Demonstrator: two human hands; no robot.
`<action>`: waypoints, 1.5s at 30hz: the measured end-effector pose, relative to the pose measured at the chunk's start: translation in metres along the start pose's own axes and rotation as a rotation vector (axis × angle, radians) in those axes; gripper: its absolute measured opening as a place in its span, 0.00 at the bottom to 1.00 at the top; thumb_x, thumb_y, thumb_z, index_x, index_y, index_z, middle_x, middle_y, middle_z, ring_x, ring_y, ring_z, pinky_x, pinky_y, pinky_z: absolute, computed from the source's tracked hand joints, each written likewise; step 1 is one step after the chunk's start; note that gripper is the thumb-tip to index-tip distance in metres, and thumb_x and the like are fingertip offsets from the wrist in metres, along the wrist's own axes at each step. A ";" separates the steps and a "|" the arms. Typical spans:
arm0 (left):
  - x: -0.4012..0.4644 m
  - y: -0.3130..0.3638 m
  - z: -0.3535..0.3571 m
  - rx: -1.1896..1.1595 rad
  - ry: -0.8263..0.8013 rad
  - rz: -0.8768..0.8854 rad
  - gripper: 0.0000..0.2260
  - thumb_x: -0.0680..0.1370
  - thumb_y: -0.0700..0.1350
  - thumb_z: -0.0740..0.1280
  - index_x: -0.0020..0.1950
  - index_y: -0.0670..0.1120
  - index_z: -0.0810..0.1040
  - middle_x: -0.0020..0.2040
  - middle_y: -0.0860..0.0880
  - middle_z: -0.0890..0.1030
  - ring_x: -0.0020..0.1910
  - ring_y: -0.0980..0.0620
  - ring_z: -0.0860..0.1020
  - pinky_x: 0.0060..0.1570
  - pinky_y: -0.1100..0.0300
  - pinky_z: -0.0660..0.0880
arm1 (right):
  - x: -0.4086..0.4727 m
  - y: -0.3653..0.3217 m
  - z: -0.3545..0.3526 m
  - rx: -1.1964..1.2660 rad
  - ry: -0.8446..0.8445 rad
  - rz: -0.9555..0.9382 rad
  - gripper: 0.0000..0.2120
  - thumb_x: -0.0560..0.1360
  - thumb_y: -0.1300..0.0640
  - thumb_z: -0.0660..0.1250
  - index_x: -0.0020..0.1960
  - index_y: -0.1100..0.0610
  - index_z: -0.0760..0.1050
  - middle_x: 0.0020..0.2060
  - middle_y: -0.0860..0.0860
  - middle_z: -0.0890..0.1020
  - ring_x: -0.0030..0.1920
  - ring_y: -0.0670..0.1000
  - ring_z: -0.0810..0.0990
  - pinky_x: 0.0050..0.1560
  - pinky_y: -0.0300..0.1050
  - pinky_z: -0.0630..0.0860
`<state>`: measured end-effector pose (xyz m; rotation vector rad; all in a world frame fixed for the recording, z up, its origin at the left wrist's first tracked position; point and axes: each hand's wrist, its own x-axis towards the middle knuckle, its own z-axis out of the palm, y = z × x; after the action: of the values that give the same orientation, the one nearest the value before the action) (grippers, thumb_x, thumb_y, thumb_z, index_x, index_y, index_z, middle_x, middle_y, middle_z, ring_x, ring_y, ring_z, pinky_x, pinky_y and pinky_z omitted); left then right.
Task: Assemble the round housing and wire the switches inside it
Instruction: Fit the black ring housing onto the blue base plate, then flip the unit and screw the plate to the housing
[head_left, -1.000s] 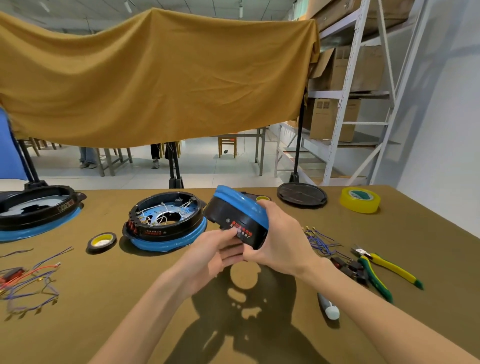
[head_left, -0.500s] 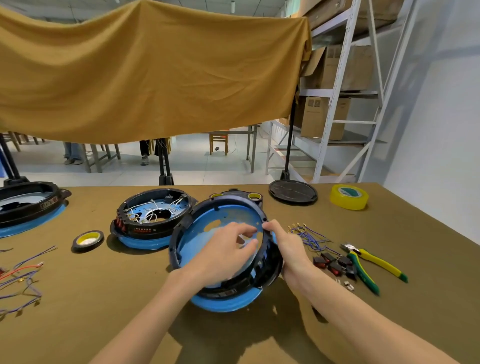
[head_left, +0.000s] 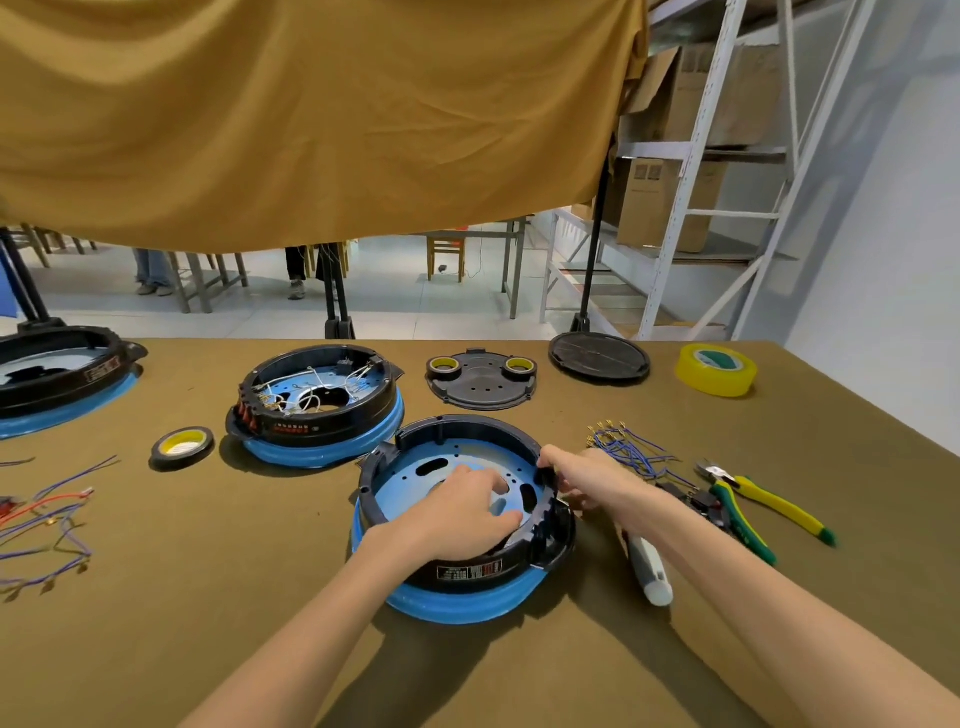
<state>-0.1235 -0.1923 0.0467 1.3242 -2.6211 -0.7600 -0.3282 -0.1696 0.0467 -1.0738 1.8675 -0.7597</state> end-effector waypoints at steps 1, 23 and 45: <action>0.001 -0.001 0.002 -0.007 0.005 -0.010 0.25 0.82 0.58 0.64 0.76 0.47 0.70 0.70 0.45 0.75 0.64 0.46 0.75 0.67 0.48 0.74 | 0.002 0.000 -0.001 -0.005 -0.009 -0.005 0.20 0.74 0.39 0.67 0.49 0.57 0.78 0.38 0.49 0.78 0.39 0.48 0.75 0.40 0.42 0.72; 0.022 0.021 0.020 -0.017 0.207 0.125 0.25 0.83 0.63 0.57 0.80 0.61 0.63 0.82 0.56 0.58 0.77 0.46 0.63 0.75 0.44 0.63 | -0.045 0.068 -0.104 -0.640 0.273 -0.078 0.06 0.77 0.60 0.67 0.46 0.52 0.82 0.38 0.48 0.83 0.36 0.46 0.80 0.30 0.34 0.72; 0.023 0.021 0.024 -0.083 0.223 0.146 0.27 0.83 0.61 0.59 0.81 0.56 0.62 0.81 0.56 0.59 0.77 0.51 0.65 0.74 0.50 0.67 | -0.071 0.076 -0.103 -0.698 0.488 -0.108 0.06 0.76 0.61 0.72 0.53 0.56 0.84 0.49 0.53 0.85 0.50 0.53 0.82 0.50 0.48 0.81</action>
<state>-0.1603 -0.1910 0.0331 1.1118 -2.4503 -0.6504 -0.4273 -0.0631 0.0598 -1.5204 2.6156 -0.4483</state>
